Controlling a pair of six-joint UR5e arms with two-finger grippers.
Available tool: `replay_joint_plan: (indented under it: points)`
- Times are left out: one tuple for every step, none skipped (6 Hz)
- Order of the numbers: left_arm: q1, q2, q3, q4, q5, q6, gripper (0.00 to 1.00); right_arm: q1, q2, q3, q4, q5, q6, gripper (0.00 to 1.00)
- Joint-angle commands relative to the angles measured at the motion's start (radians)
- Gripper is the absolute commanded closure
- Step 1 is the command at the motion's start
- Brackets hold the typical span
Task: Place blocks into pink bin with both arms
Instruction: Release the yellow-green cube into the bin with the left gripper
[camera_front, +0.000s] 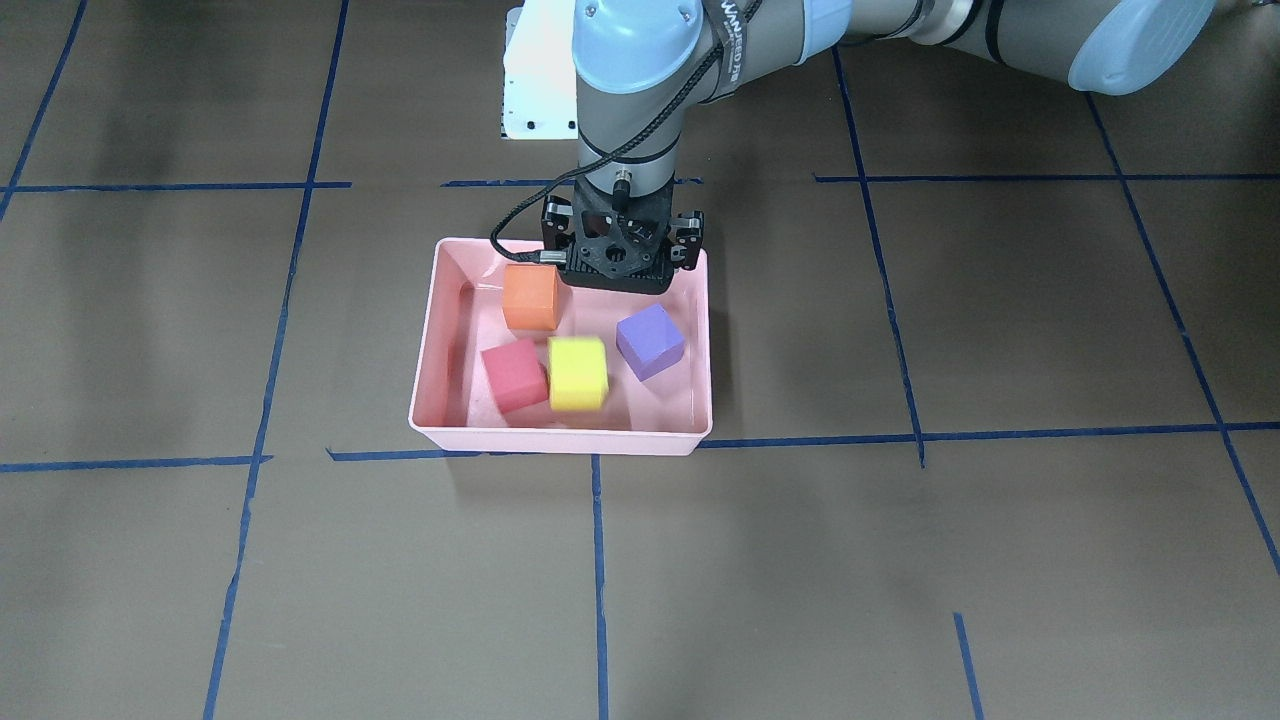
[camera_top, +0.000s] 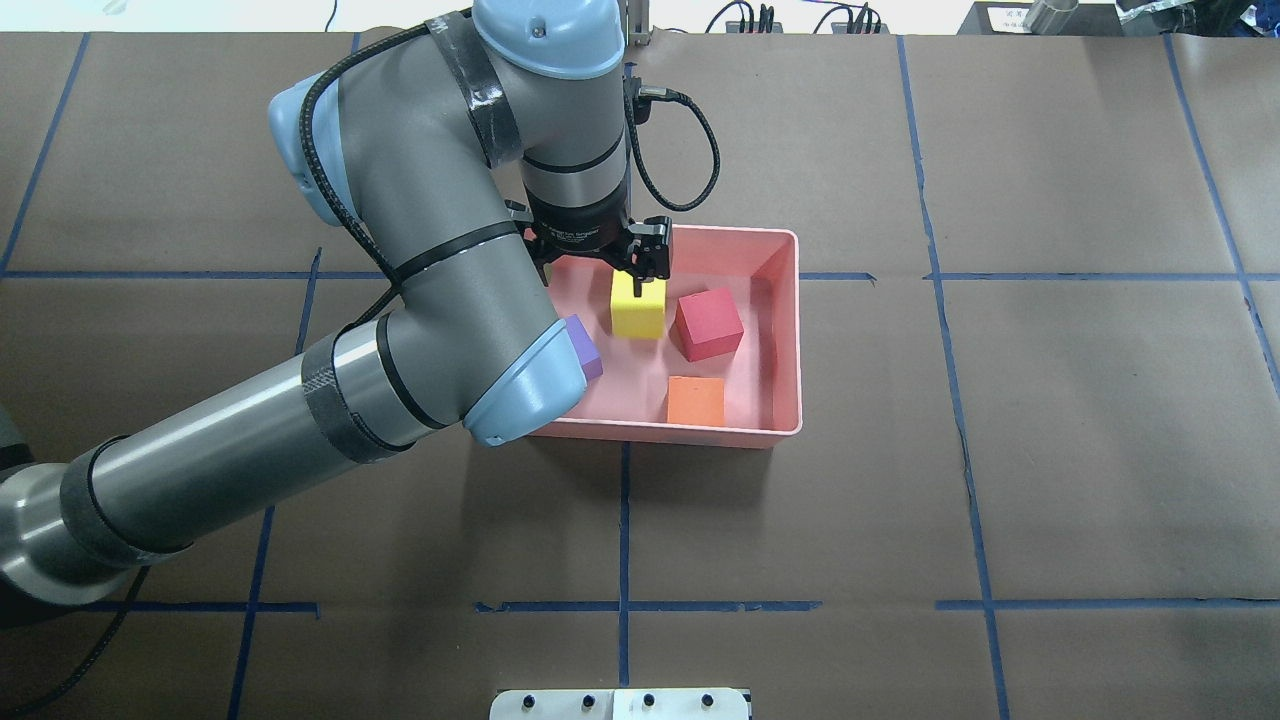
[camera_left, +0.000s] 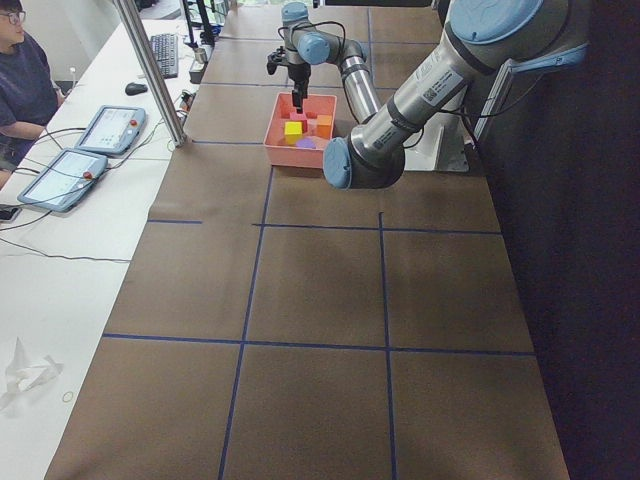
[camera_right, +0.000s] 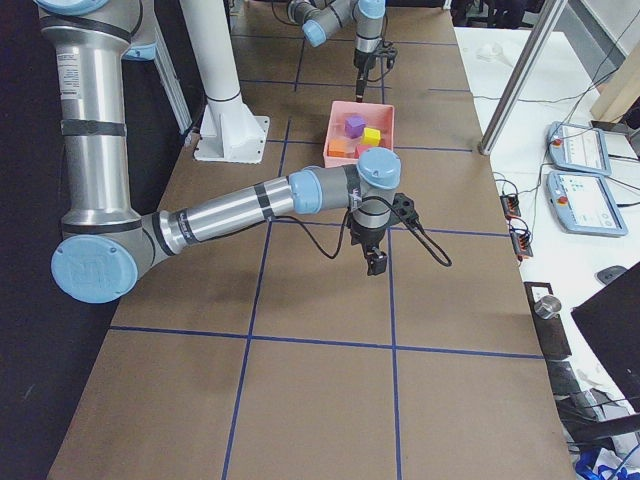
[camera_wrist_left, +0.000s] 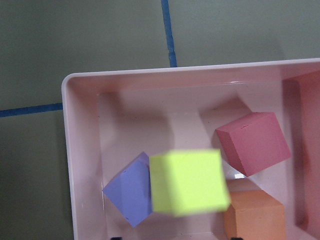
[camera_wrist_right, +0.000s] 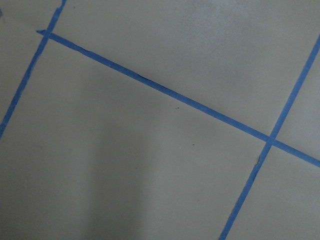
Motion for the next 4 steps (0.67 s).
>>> replay_joint_plan:
  points:
    - [-0.014,0.115,-0.102,0.006,-0.006,0.113,0.0,0.054,-0.054,0.002,0.0,0.0,-0.083,0.0]
    - [-0.062,0.218,-0.169,0.006,-0.01,0.238,0.0,0.086,-0.112,0.024,0.001,0.0,-0.092,0.0]
    - [-0.116,0.313,-0.209,0.008,-0.01,0.376,0.0,0.114,-0.2,0.051,0.001,-0.003,-0.093,0.0]
    - [-0.208,0.378,-0.211,0.008,-0.032,0.549,0.0,0.173,-0.268,0.05,0.001,-0.003,-0.089,0.0]
